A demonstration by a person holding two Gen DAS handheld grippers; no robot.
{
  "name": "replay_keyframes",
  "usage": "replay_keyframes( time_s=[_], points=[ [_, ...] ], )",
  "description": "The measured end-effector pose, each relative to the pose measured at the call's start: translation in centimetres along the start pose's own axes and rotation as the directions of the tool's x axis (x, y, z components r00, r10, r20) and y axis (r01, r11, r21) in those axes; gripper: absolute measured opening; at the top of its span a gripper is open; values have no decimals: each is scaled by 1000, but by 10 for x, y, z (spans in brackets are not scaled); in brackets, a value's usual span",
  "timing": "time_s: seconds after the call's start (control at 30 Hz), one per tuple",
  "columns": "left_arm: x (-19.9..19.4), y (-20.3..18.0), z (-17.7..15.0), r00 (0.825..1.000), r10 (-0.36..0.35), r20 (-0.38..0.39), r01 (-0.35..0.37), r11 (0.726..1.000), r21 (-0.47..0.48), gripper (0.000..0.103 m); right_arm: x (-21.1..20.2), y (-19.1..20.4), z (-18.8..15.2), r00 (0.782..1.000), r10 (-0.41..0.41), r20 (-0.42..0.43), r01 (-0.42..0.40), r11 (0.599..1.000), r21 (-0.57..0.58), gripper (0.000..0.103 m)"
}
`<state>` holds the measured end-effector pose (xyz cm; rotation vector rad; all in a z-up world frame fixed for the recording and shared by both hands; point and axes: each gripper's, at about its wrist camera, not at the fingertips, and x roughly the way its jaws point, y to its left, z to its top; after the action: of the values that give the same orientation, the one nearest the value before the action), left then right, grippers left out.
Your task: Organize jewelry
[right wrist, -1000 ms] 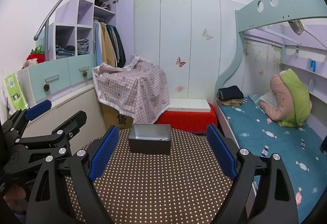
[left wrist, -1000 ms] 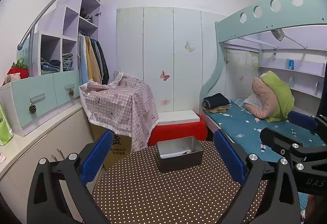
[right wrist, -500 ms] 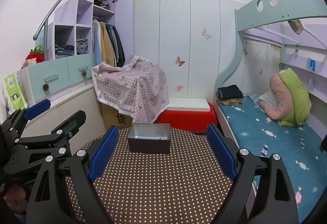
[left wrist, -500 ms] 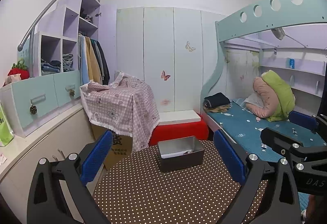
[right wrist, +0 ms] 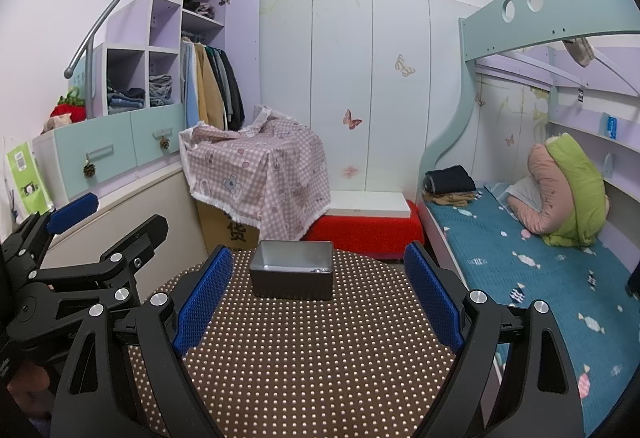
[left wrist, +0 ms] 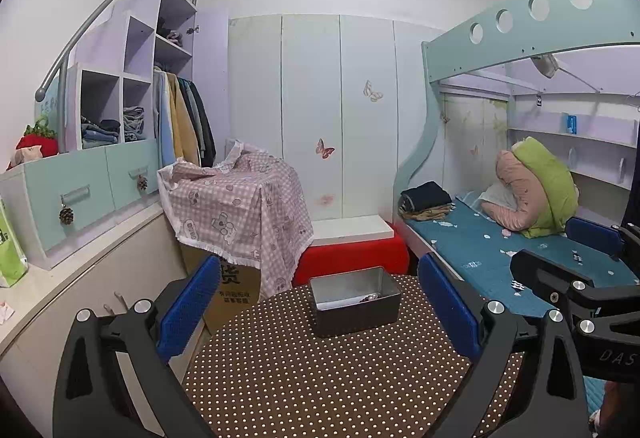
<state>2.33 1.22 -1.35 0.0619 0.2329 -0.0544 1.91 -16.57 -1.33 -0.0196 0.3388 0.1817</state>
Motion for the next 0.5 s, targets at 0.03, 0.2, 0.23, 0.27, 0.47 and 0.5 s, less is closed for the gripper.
replay_keyframes(
  time_s=[0.03,0.2,0.23,0.27,0.47,0.5],
  points=[
    [0,-1,0,1000,0,-1,0,1000,0,96,1,-1,-1,1000,0,-1,0,1000,0,85],
    [0,1,0,1000,1,0,-1,1000,1,96,0,0,0,1000,0,0,0,1000,0,85],
    [0,1,0,1000,0,1,0,1000,1,96,0,0,0,1000,0,1,0,1000,0,85],
    [0,1,0,1000,0,1,0,1000,0,96,0,0,0,1000,0,0,0,1000,0,85],
    [1,0,0,1000,1,0,-1,1000,2,96,1,-1,0,1000,-1,0,1,1000,-1,85],
    [0,0,0,1000,2,0,-2,1000,2,96,0,0,0,1000,0,-1,0,1000,0,85]
  ],
)
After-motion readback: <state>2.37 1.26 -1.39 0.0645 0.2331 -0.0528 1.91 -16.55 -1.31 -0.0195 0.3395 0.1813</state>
